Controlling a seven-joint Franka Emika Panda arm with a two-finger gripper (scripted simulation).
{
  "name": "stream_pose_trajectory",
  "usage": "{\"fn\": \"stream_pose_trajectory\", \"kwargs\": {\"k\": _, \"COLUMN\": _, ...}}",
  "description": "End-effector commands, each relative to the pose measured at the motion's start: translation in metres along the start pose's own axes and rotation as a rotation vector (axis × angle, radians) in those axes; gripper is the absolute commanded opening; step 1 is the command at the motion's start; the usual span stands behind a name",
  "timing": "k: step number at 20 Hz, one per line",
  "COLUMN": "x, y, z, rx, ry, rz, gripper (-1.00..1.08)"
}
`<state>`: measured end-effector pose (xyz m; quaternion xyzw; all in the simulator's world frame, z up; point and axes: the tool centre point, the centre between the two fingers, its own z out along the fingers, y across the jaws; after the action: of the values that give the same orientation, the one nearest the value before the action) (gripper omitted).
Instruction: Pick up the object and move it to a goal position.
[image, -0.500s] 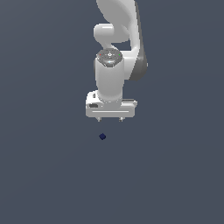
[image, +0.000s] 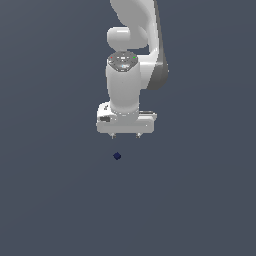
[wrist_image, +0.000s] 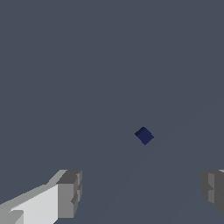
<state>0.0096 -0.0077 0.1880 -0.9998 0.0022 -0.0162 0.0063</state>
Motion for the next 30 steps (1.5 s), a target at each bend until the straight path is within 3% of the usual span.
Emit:
{"fn": "stream_pose_trajectory", "kwargs": {"k": 1, "x": 0.001, "y": 0.0, "z": -0.003, "rx": 0.005, "ry": 0.005, "rz": -0.002, "gripper": 1.0}}
{"fn": "stream_pose_trajectory", "kwargs": {"k": 8, "x": 0.001, "y": 0.001, "z": 0.001, "rx": 0.005, "ry": 0.003, "rz": 0.019, "gripper": 1.0}}
{"fn": "stream_pose_trajectory", "kwargs": {"k": 15, "x": 0.002, "y": 0.006, "z": 0.016, "rx": 0.007, "ry": -0.002, "rz": 0.119, "gripper": 1.0}}
{"fn": "stream_pose_trajectory", "kwargs": {"k": 30, "x": 0.002, "y": 0.029, "z": 0.081, "rx": -0.003, "ry": -0.021, "rz": 0.545, "gripper": 1.0}}
